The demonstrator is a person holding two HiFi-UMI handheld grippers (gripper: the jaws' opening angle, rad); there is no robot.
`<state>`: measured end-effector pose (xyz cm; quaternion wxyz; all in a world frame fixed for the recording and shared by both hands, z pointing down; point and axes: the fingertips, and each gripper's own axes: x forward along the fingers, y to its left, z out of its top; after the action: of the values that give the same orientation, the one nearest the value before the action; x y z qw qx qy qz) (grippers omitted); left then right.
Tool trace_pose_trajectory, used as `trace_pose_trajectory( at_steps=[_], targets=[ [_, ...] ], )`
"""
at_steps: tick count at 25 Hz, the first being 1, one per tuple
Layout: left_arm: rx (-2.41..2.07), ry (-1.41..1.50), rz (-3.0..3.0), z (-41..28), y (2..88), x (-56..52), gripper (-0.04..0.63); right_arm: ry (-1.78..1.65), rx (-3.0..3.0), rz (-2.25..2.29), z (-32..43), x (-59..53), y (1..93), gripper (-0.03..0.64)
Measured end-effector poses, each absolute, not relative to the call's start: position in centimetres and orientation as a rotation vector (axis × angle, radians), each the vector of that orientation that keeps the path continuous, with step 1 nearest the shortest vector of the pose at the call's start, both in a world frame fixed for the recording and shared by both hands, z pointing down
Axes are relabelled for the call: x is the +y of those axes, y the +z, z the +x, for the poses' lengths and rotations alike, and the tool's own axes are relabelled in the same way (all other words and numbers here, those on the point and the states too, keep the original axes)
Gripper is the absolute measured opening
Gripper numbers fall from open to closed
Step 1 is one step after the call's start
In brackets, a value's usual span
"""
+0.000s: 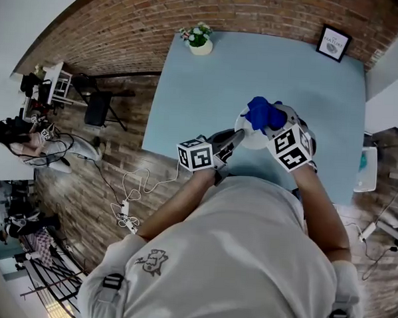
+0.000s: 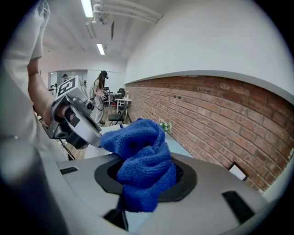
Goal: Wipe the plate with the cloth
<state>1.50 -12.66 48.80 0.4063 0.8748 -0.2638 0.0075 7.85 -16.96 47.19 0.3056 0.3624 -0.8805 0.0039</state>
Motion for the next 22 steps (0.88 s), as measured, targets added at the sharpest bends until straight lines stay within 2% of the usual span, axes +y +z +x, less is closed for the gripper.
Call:
trace_pose_trajectory(
  at_steps=[5, 10, 22],
  targets=[
    [-0.673, -0.056, 2.188, 1.6, 47.1, -13.5, 0.023, -0.071, -2.402, 0.797, 4.1, -14.4, 46.5, 0.127],
    [-0.736, -0.090, 2.187, 0.1, 46.6, -14.3, 0.021, -0.009, -2.389, 0.701, 3.8, -11.8, 48.9, 0.127],
    [-0.724, 0.046, 2.285, 0.7, 46.4, -12.9, 0.023, 0.198, -2.242, 0.944, 12.4, -14.5, 50.5, 0.127]
  ],
)
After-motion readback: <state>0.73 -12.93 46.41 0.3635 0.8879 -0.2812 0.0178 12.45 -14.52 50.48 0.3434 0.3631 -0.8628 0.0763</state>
